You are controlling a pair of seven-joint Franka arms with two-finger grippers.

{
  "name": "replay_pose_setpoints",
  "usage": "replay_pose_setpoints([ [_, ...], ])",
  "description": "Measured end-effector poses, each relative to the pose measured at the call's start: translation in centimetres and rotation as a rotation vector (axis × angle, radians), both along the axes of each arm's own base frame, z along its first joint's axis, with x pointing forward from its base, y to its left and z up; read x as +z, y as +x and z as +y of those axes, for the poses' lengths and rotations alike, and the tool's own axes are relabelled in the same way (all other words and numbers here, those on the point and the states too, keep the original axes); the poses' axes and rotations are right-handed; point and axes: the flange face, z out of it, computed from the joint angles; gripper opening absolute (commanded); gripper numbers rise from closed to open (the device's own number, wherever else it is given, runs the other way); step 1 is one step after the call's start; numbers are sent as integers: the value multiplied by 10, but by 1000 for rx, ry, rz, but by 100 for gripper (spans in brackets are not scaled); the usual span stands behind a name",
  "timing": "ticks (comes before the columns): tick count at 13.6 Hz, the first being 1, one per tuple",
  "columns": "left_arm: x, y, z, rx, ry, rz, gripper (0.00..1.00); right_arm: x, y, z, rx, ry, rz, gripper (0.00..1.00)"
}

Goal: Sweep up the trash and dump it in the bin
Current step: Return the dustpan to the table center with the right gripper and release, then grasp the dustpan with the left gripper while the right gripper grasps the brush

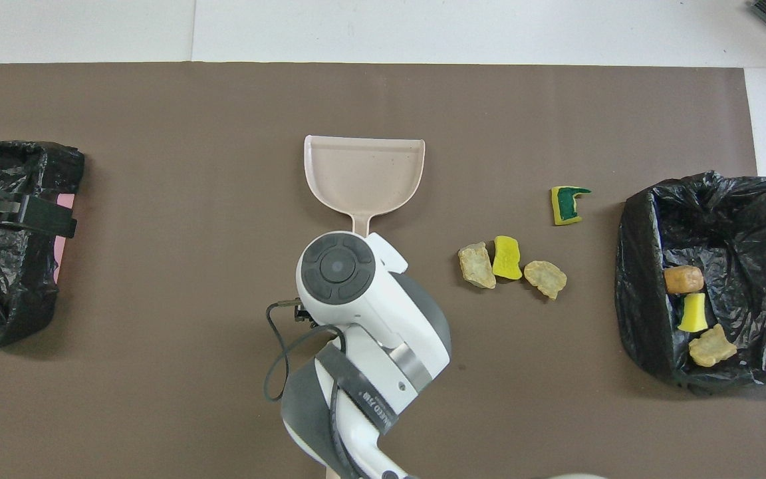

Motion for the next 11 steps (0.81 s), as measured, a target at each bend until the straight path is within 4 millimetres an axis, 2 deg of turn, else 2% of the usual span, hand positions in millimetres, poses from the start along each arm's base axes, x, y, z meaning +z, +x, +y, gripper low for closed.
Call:
replay_pose_setpoints([
  [4, 1, 10, -18, -30, -14, -95, 100, -10, -65, 10, -1, -25, 7, 100],
  [6, -12, 9, -50, -76, -17, -89, 100, -17, -103, 9, -4, -13, 45, 100],
  [9, -50, 3, -112, -113, -26, -91, 100, -26, -147, 5, 3, 21, 68, 99],
  [10, -65, 0, -132, -112, -30, -90, 100, -30, -162, 3, 1, 29, 74, 94],
  [11, -81, -4, -149, -110, -33, -91, 100, -32, -174, 1, -7, 33, 77, 83],
])
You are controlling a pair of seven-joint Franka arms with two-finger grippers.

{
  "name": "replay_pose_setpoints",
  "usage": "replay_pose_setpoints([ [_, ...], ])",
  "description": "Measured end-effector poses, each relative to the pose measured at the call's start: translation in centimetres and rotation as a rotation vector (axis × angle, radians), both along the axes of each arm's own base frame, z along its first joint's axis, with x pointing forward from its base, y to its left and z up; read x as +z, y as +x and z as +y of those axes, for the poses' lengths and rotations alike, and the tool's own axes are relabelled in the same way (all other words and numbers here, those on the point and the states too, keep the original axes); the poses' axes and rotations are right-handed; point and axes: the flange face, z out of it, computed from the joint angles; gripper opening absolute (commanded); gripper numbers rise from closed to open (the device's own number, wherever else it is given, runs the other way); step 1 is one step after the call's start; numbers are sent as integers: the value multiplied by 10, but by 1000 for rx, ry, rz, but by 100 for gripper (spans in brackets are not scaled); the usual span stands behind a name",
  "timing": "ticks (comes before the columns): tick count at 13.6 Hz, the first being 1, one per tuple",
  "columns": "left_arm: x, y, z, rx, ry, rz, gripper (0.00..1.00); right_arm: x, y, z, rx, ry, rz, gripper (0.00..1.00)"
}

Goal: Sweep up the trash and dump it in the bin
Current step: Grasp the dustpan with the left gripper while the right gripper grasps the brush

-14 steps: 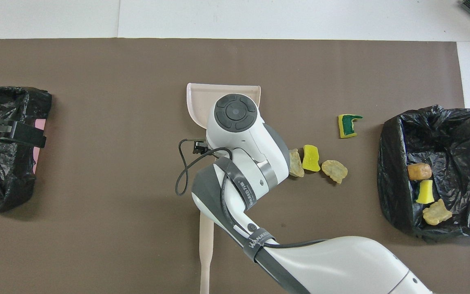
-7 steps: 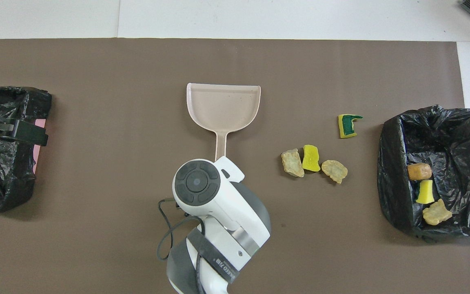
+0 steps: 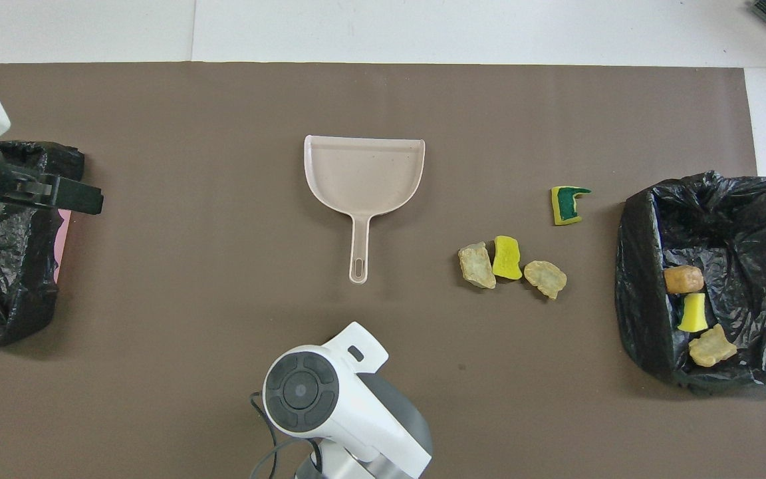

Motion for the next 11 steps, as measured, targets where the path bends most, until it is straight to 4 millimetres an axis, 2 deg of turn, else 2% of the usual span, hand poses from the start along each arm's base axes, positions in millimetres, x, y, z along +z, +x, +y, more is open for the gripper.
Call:
replay_pose_setpoints([
  [1, -16, -4, -16, -4, -4, -1, 100, -2, -9, -2, -8, -2, 3, 73],
  [2, -32, -7, -31, -5, -8, -1, 100, -3, -14, -3, -20, -7, 4, 69],
  [6, -103, -21, -110, 49, -45, 17, 100, -13, -15, -4, -54, -9, -2, 66],
  [8, -137, -23, -140, 69, -63, 26, 100, -22, -15, -3, -56, -9, -4, 56],
  [9, -151, -24, -149, 66, -61, 36, 100, -26, -15, -2, -56, -11, -3, 43],
  [11, -172, -26, -164, 71, -52, 23, 100, -29, -15, -1, -55, -14, -1, 4],
])
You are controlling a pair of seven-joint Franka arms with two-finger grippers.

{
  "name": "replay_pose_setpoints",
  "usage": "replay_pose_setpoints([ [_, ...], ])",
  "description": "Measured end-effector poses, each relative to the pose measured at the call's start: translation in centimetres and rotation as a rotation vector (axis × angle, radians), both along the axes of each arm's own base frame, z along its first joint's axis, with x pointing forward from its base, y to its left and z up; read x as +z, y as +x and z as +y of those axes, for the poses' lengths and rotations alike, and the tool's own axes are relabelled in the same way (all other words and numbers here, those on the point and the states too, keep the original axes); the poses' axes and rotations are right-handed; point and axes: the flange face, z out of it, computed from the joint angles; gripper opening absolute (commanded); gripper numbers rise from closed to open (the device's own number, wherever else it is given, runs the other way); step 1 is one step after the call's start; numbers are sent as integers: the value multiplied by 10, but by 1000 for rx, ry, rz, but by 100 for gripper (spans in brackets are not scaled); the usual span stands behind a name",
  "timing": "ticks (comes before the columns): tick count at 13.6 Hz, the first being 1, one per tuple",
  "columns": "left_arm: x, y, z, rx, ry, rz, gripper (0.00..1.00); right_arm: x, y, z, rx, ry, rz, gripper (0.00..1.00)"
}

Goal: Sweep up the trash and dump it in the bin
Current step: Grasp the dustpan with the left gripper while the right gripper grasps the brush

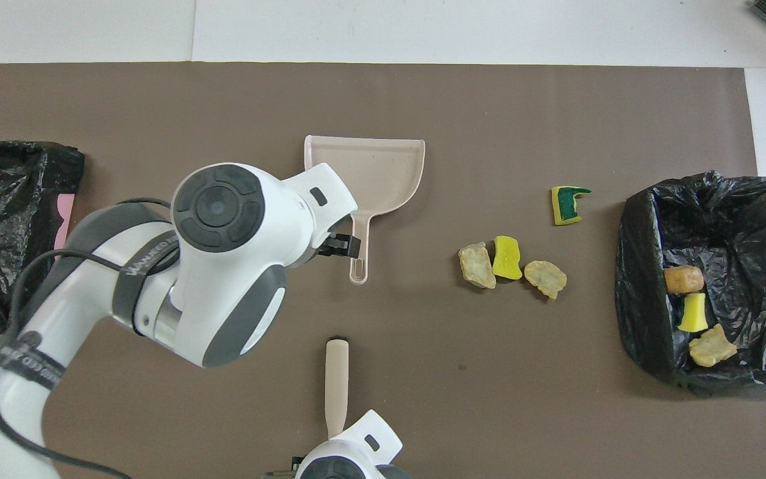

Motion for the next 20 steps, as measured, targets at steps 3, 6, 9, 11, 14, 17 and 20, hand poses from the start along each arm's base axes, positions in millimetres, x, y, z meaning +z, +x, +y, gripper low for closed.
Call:
replay_pose_setpoints([
  [3, -22, 5, -4, 24, 3, 1, 100, 1, 1, 1, -30, -2, -1, 0],
  [6, -41, 10, -6, 66, 0, -8, 86, 9, 8, 2, -54, 11, -10, 0],
  [9, -54, 12, -8, 86, 7, -6, 31, 26, 31, -14, -103, 8, -3, 0],
  [11, -53, 12, -9, 86, 4, -10, 0, 44, 53, -39, -155, -7, 15, 0],
  [14, -49, 15, -9, 79, 8, -25, 0, 77, 89, -90, -186, -13, 40, 0],
  [17, -46, 16, -9, 33, 22, -45, 0, 99, 129, -146, -179, -10, 61, 0],
  [20, -23, 25, 18, -139, 88, -34, 0, 97, 167, -204, -143, -48, 35, 0],
])
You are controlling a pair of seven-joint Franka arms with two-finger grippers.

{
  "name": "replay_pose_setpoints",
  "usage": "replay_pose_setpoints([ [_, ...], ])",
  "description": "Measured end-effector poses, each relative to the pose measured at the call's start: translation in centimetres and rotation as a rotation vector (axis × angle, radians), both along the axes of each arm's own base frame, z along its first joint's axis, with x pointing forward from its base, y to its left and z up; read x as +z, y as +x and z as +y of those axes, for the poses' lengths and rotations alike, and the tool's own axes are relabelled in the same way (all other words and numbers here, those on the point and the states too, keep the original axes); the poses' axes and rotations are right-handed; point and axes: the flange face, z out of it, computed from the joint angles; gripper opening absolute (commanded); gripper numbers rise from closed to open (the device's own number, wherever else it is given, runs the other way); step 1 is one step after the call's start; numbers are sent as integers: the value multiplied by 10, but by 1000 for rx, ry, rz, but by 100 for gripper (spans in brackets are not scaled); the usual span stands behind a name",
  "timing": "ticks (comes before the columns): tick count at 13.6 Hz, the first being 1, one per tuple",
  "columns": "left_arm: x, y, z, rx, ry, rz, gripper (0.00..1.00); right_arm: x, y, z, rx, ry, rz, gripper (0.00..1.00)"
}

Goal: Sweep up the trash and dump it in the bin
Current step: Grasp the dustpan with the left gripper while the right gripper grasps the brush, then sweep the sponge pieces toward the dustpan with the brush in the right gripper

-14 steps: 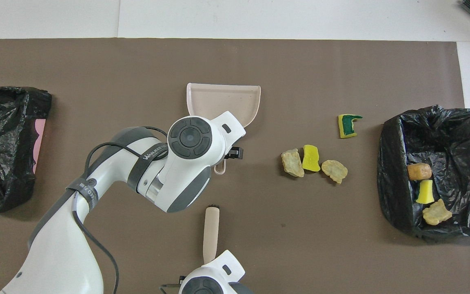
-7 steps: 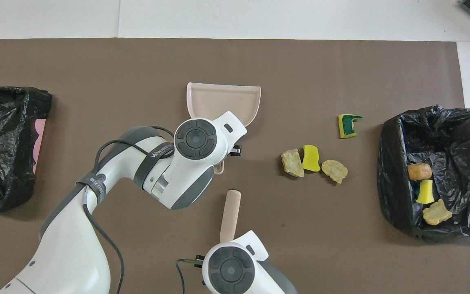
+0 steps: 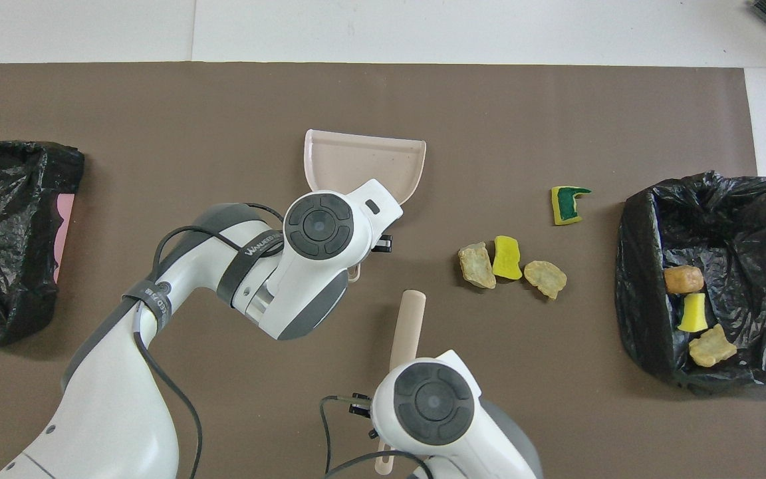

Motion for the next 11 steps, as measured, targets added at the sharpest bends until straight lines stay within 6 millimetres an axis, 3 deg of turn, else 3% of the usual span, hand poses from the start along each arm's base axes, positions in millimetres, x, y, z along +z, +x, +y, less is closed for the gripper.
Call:
replay_pose_setpoints([
  [3, 25, 6, 42, -237, 88, 53, 0, -12, 35, -77, 50, -49, 9, 0],
  [6, 34, 11, 73, -499, 137, 116, 0, -25, 60, -152, 108, -112, 11, 0],
  [11, 22, 3, 80, -752, 155, 165, 0, -57, 104, -212, 185, -235, -28, 0],
])
